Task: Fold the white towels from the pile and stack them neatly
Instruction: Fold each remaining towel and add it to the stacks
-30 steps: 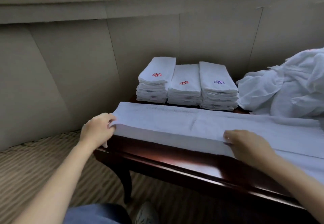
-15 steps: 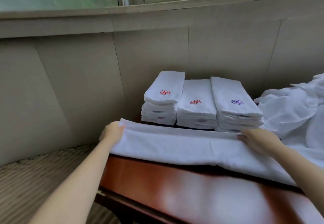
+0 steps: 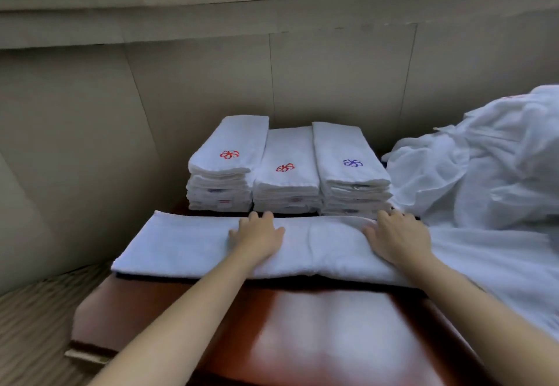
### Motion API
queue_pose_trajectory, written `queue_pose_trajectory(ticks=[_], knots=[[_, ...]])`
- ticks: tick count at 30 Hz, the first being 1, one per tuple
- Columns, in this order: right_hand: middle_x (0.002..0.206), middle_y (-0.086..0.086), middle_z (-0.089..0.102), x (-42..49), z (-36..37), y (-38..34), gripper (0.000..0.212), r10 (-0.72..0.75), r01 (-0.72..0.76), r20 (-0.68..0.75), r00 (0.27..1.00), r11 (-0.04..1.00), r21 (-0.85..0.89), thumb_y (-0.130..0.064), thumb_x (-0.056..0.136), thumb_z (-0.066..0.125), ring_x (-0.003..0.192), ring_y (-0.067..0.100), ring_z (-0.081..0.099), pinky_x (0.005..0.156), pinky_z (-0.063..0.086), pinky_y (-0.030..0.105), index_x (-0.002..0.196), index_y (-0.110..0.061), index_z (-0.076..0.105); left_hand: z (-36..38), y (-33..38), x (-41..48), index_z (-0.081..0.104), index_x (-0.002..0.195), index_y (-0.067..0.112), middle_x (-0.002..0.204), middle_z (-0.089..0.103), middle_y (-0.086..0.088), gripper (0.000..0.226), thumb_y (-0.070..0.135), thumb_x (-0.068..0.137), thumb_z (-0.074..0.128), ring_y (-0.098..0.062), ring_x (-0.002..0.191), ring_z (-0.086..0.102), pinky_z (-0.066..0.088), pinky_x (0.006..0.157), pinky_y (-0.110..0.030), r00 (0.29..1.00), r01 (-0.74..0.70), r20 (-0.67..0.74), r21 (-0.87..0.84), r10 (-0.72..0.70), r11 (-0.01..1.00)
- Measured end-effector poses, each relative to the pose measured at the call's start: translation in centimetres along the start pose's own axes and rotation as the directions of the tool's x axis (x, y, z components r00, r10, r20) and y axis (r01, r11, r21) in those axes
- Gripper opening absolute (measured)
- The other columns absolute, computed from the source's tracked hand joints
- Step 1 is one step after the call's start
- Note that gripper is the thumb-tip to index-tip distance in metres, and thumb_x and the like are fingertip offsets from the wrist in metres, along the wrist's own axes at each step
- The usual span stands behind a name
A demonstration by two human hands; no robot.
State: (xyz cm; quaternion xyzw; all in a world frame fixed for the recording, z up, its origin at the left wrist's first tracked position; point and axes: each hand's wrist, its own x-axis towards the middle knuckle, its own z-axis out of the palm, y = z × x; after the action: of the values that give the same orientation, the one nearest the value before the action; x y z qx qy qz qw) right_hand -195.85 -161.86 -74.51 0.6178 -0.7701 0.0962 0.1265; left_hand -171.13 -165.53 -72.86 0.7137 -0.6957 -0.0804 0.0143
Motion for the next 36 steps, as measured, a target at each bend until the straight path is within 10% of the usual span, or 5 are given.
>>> queue_pose_trajectory(ticks=[8, 17, 25, 32, 36], knots=[[0.106, 0.010, 0.058, -5.7, -5.0, 5.0, 0.014, -0.221, 0.211, 0.257, 0.941, 0.975, 0.068, -0.009, 0.082, 0.047, 0.101, 0.030, 0.056, 0.068, 0.038, 0.031, 0.093, -0.017, 0.045, 3.3, 3.0, -2.8, 0.009, 0.149, 0.046, 0.161, -0.003, 0.009, 0.059, 0.066, 0.094, 0.016, -0.020, 0.148, -0.003, 0.001, 0.112, -0.060, 0.987, -0.156, 0.050, 0.009, 0.155, 0.988], [0.068, 0.008, 0.060, -9.9, -11.1, 18.3, 0.017, 0.171, -0.245, 0.570, 0.804, 0.968, 0.055, 0.000, 0.078, 0.045, 0.057, 0.019, 0.051, 0.042, 0.032, 0.018, 0.076, -0.007, 0.060, 3.5, 1.2, -4.6, 0.009, 0.148, 0.048, 0.160, -0.004, 0.012, 0.056, 0.064, 0.095, 0.017, -0.015, 0.148, -0.003, 0.000, 0.114, -0.055, 0.979, -0.199, 0.047, 0.045, 0.197, 0.979], [0.068, 0.013, 0.056, -10.5, -7.5, 22.8, 0.017, 0.408, -0.485, 0.273, 0.871, 0.799, 0.354, 0.003, 0.081, 0.045, 0.069, 0.028, 0.052, 0.058, 0.038, 0.028, 0.068, -0.003, 0.055, 3.5, 4.7, -6.4, 0.016, 0.150, 0.038, 0.161, 0.001, 0.009, 0.057, 0.059, 0.097, 0.022, -0.015, 0.148, 0.000, 0.001, 0.114, -0.057, 0.969, -0.241, 0.043, -0.040, 0.243, 0.970], [0.119, 0.017, 0.052, -11.4, -5.0, 18.7, 0.033, 0.467, -0.465, 0.095, 0.879, 0.884, -0.036, -0.001, 0.090, 0.041, 0.108, 0.035, 0.053, 0.079, 0.042, 0.037, 0.123, -0.005, 0.039, 4.1, 4.1, -6.3, 0.008, 0.150, 0.043, 0.161, -0.006, 0.009, 0.062, 0.066, 0.093, 0.016, -0.014, 0.148, -0.002, -0.001, 0.115, -0.057, 0.981, -0.189, 0.045, 0.008, 0.189, 0.982], [0.120, 0.008, 0.047, -10.7, -5.6, 14.3, 0.041, 0.166, -0.176, -0.068, 0.984, 0.968, -0.178, -0.011, 0.080, 0.051, 0.111, 0.030, 0.046, 0.092, 0.035, 0.037, 0.121, -0.017, 0.044, 3.9, 5.1, -6.6, 0.007, 0.151, 0.042, 0.161, -0.005, 0.007, 0.065, 0.067, 0.092, 0.015, -0.018, 0.148, -0.002, 0.000, 0.113, -0.060, 0.988, -0.150, 0.050, 0.030, 0.149, 0.988]])
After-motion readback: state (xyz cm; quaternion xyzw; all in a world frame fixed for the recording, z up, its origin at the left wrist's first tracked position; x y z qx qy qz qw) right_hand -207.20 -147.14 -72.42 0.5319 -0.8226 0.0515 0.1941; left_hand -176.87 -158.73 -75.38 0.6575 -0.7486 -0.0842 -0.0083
